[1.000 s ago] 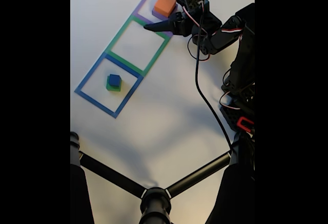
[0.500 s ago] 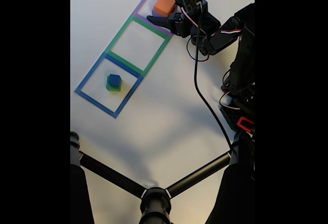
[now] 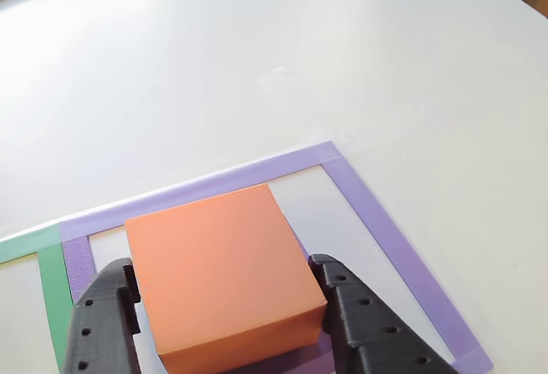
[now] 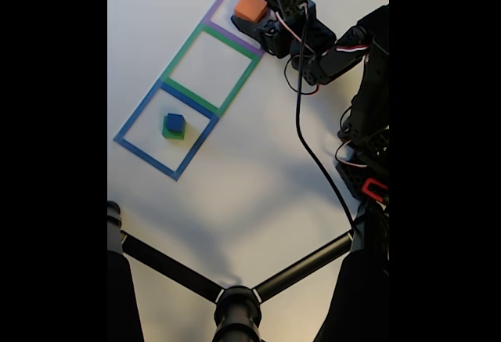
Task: Tower of hanoi
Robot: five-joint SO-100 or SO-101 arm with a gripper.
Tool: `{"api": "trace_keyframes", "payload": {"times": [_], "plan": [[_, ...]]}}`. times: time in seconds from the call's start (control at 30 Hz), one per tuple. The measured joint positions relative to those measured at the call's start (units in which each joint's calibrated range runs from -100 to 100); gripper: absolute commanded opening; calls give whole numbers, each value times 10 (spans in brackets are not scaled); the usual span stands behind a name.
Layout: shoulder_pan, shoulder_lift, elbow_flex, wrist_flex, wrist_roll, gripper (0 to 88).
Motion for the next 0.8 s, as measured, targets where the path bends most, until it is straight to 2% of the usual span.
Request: {"api": "trace_keyframes", "payload": {"times": [0.53, 0.67, 0.8], "plan": [[-11, -3, 0, 8, 0, 132], [-24, -47, 2, 61, 0, 130], [-41, -131, 3, 160, 0, 129]]}}
